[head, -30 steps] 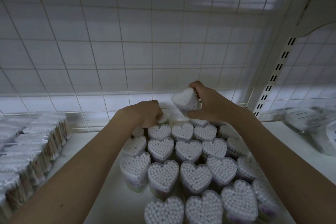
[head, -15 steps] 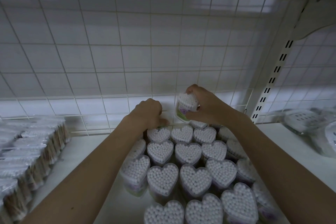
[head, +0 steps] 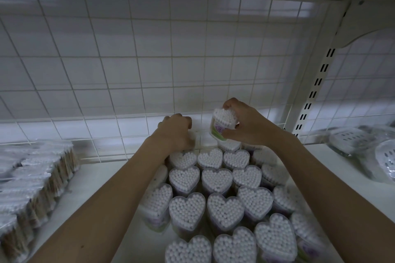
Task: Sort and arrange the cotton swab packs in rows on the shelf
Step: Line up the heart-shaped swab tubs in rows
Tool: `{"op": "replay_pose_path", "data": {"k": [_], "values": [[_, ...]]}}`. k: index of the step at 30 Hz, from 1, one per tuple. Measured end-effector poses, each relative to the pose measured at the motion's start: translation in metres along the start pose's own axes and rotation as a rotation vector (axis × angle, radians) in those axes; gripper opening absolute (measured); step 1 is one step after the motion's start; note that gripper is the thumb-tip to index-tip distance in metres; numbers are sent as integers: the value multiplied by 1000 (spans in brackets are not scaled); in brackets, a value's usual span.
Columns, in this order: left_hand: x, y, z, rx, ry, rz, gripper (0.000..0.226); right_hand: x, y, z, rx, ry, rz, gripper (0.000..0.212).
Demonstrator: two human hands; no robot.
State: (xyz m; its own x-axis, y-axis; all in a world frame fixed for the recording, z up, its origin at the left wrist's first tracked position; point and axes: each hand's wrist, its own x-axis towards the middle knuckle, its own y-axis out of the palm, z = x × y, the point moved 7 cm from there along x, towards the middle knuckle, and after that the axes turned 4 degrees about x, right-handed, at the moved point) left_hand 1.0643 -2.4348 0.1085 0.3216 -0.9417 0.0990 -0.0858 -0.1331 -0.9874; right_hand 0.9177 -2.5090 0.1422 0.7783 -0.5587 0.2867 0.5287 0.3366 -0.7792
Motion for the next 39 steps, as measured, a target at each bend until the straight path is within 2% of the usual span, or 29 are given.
{"op": "replay_pose_path", "data": {"k": [5, 8, 14, 18, 23, 27, 31, 34, 39], "values": [[-9, -30, 0, 203, 66, -134, 59, 2, -4, 8, -43, -37, -25, 56], [-24, -48, 8, 205, 71, -237, 53, 6, 1, 11, -69, -45, -20, 57], [-48, -65, 25, -21, 73, -313, 39, 18, 31, 12, -54, -41, 60, 59], [-58, -65, 40, -164, 30, -299, 61, 20, 48, 8, -76, 0, 121, 58], [-59, -57, 47, -290, 41, -312, 65, 18, 65, -1, -186, 43, 226, 53], [-56, -47, 48, -398, 42, -311, 83, 20, 72, -10, -251, 99, 296, 56], [-52, -44, 43, -466, 83, -369, 62, 21, 72, -19, -289, 136, 330, 56], [-48, -37, 43, -591, 53, -324, 49, 20, 71, -21, -290, 143, 342, 51], [-46, -25, 40, -648, 29, -293, 52, 18, 70, -20, -264, 148, 329, 50]]}}
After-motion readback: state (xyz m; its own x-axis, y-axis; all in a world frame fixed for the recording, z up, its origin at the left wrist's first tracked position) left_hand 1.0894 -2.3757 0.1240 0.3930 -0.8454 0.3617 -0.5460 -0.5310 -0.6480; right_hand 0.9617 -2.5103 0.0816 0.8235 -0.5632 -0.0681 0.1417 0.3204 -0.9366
